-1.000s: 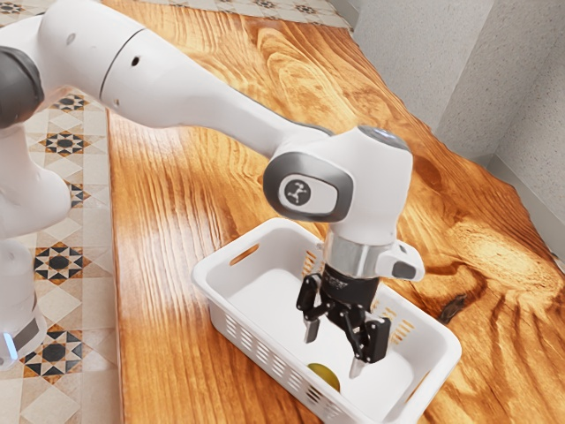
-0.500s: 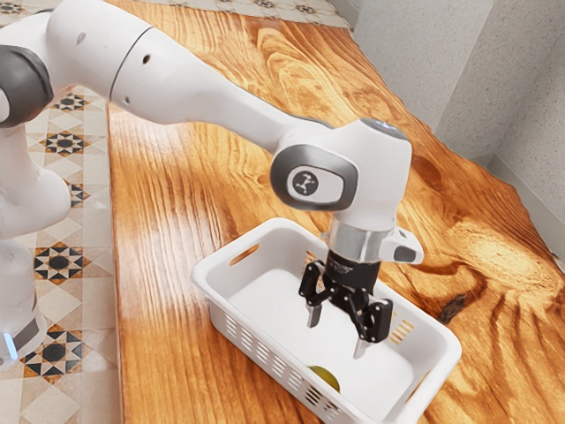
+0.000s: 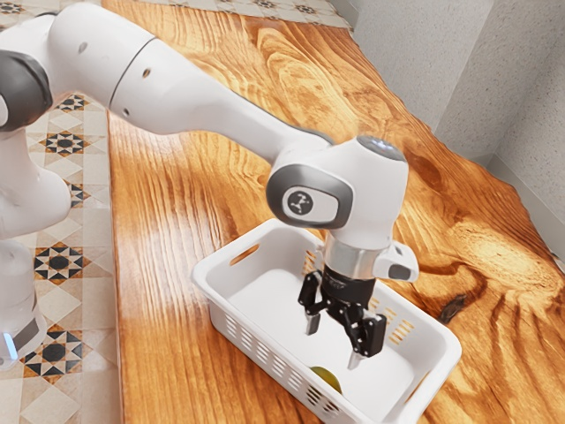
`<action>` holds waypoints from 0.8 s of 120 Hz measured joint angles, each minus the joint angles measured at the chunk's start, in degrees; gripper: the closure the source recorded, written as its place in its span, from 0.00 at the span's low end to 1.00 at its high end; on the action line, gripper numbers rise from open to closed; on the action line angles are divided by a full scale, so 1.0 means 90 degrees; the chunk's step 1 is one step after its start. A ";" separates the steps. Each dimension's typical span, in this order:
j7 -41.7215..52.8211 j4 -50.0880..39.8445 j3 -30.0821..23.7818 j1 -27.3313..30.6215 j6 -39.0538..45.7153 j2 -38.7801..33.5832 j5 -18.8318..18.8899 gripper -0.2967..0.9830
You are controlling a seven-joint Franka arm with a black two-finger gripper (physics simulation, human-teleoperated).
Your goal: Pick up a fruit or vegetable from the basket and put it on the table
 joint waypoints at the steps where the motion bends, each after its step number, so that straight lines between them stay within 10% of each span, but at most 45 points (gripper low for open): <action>1: 0.0011 0.0000 0.0000 0.0001 0.0009 0.0001 0.0004 0.23; 96: 0.0577 -0.0030 -0.0031 0.0190 0.0242 0.0312 -0.0101 0.23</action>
